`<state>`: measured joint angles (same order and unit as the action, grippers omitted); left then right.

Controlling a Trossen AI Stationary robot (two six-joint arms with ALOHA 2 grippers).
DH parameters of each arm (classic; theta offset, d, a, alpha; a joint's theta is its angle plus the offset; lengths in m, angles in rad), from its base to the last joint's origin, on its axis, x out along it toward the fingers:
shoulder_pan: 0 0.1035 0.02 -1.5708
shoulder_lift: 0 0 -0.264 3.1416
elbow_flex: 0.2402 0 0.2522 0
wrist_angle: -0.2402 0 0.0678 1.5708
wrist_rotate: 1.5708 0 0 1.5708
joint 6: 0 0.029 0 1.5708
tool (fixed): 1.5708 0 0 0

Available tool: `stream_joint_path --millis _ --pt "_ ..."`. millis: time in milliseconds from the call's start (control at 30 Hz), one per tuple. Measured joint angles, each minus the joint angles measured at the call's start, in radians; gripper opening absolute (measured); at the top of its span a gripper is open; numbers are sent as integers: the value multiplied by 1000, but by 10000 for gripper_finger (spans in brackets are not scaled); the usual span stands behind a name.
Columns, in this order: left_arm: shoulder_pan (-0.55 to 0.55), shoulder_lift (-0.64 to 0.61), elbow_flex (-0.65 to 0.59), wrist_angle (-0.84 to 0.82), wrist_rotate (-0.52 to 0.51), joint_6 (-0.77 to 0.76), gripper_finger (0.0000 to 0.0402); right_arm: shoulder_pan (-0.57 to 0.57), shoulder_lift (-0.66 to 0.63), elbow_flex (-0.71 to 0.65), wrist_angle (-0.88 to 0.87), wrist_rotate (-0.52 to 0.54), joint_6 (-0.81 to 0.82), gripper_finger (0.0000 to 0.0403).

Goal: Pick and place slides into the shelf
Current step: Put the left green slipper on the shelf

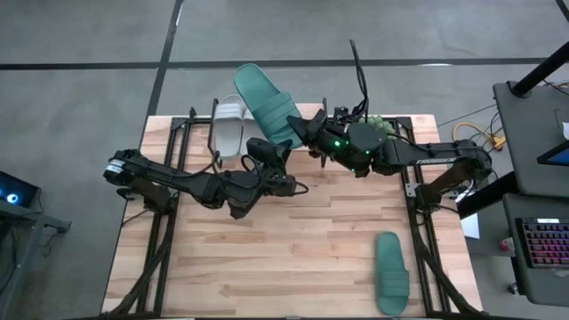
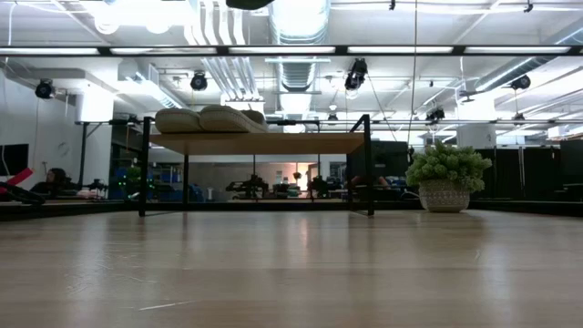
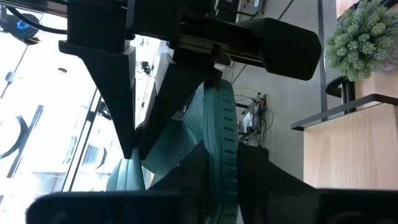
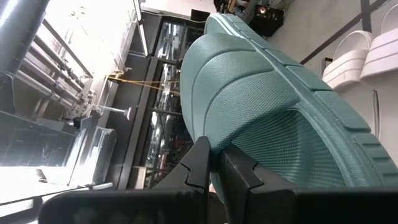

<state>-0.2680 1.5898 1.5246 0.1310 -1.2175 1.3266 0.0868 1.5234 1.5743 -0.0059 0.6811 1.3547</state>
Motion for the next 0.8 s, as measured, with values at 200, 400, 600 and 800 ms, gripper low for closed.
stream_joint_path --millis 200,400,600,800 --pt "0 -1 0 0 0 0 27 0 0 0 -1 0 1 15" --pt "0 -1 0 0 0 0 26 0 0 0 -2 0 -13 15" --pt "0 -1 0 -3 1 -1 24 0 0 0 -2 0 -20 15" --pt "0 -1 0 -4 2 -1 23 -2 0 0 0 0 -20 15"
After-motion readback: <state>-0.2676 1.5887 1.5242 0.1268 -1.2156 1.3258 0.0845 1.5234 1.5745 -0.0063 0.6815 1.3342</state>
